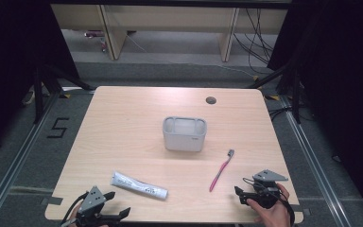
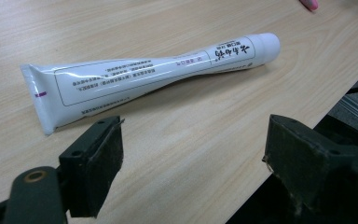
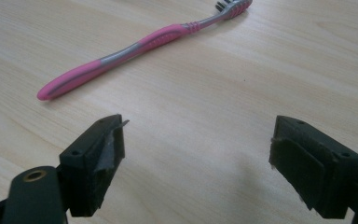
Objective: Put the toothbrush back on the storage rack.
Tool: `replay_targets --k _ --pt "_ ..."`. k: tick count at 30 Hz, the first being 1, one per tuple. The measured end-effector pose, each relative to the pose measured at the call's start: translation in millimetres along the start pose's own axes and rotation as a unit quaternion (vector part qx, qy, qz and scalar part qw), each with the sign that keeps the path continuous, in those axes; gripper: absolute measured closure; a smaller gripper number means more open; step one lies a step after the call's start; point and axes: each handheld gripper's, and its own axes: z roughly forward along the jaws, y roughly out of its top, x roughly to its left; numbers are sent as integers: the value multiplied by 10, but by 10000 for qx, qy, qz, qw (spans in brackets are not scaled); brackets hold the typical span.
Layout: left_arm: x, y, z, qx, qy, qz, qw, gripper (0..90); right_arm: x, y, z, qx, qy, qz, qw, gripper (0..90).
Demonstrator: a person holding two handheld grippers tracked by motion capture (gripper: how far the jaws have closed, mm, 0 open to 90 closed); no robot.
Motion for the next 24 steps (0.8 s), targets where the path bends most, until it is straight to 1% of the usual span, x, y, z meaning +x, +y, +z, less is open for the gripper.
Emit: replay_targets --k 1,2,3,4,5,6,7,8,9,12,13,14,15,16,17,18,20,21,22,23,24 --pt "6 0 -9 59 18 59 10000 190 2 11 -14 69 42 76 9999 186" --pt "6 0 -9 59 18 59 10000 190 5 15 -15 49 27 82 10000 186" --pt "3 -3 -4 53 16 53 10000 190 18 22 -11 30 92 134 9999 187" --pt "-5 -5 3 18 18 6 10000 190 11 27 -15 49 76 68 9999 187" --pt "-5 -5 3 18 18 6 10000 190 11 27 -15 49 76 68 9999 187" --pt "3 -4 0 58 35 56 10000 190 12 34 -15 37 23 60 10000 188" --pt "-3 -6 5 33 22 18 10000 190 8 51 -13 65 46 66 9999 191" --pt "-4 -6 6 28 20 5 10000 190 3 54 5 5 38 -5 10000 191" --pt "-4 -5 7 24 20 0 10000 190 19 72 1 71 105 98 9999 195" --pt "-1 -8 15 16 13 -1 10000 190 30 116 13 66 77 63 9999 204" --pt "3 -10 17 31 9 7 10000 190 52 129 17 29 1 105 9999 210" --pt "3 -10 17 31 9 7 10000 190 52 129 17 29 1 105 9999 210" --pt "6 -10 19 42 23 -5 10000 190 77 160 19 142 86 263 9995 225" --pt "6 -10 19 42 23 -5 10000 190 80 175 25 153 126 340 9992 226" --pt "6 -10 20 51 24 -16 10000 190 81 192 22 219 98 354 9991 228" --pt "7 -10 23 47 19 -12 10000 190 68 204 32 176 126 318 9993 234" --pt "6 -11 25 53 23 -18 10000 190 66 219 25 210 83 325 9992 237" --pt "24 -13 23 138 71 63 9999 190 57 247 28 218 123 354 9991 237" --pt "24 -13 23 138 71 63 9999 190 57 247 28 218 123 354 9991 237" --pt "13 -15 28 95 48 5 9999 190 55 260 32 207 110 348 9991 239" --pt "11 -14 24 123 80 -6 9999 190 78 274 34 251 165 516 9982 243"
